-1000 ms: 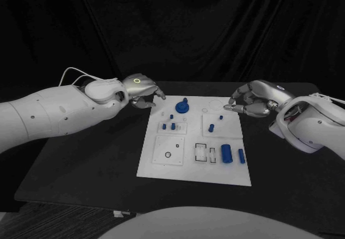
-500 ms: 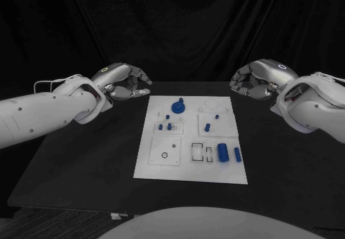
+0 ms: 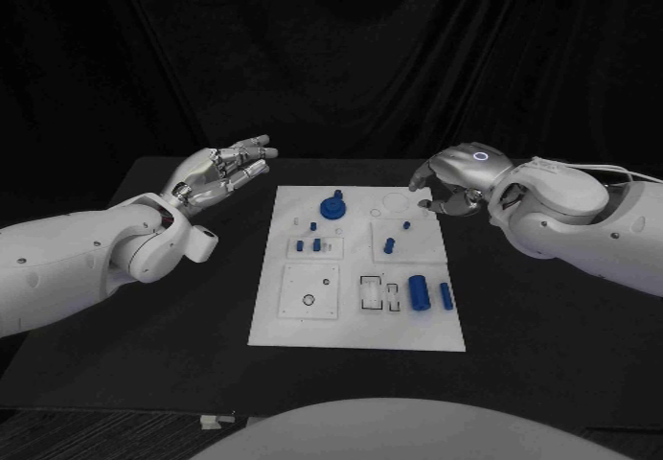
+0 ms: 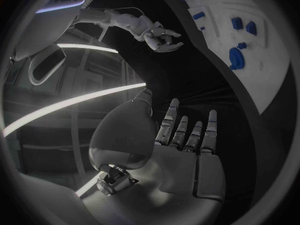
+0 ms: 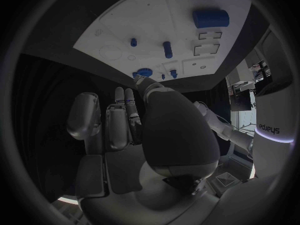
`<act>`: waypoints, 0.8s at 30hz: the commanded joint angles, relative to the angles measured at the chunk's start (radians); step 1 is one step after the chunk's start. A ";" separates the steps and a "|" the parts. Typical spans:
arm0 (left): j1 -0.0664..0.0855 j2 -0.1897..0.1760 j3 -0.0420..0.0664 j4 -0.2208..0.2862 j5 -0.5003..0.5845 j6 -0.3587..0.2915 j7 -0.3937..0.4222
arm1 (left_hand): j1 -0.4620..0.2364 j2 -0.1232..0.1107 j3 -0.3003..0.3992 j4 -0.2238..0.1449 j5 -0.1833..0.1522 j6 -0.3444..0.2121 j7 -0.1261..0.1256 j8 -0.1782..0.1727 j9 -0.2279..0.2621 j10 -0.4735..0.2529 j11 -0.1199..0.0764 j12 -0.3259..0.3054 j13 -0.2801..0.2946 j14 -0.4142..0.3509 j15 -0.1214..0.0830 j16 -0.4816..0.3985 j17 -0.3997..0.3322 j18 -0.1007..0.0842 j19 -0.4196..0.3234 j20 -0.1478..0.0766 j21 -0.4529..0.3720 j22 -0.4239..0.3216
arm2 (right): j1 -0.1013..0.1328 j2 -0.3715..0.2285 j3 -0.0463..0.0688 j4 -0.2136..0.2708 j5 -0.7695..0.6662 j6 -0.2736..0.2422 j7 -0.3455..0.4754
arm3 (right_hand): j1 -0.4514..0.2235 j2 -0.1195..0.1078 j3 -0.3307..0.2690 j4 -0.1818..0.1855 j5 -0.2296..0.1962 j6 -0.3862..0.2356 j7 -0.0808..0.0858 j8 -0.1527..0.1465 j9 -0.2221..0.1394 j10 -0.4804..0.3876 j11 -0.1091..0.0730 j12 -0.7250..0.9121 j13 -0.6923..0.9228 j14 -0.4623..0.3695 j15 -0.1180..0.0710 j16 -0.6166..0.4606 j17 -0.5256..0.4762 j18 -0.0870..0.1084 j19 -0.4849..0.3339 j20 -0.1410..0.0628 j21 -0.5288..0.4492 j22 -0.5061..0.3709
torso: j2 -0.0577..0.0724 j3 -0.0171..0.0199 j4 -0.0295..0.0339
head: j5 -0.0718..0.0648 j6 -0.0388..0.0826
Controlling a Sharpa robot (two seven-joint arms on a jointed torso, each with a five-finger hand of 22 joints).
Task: Assemble the parts on the task board
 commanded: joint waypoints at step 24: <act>-0.037 -0.037 0.001 0.060 0.155 0.171 0.255 | -0.066 0.081 -0.166 0.003 -0.118 -0.546 -0.198 -0.055 -0.054 -0.120 -0.087 -0.155 -0.037 -0.061 -0.105 -0.106 -0.034 0.100 -0.134 -0.040 -0.045 -0.580 | -0.079 0.114 0.001 -0.130 -0.050 0.104 0.032 | 0.010 -0.014 -0.006 -0.033 0.090 0.033 0.025 -0.083 -0.063 -0.008 0.024 -0.029 -0.114 0.016 0.017 -0.029 -0.031 0.003 -0.003 0.019 -0.056 0.134 | -0.020 -0.0303 0.0165 | -0.028 0.000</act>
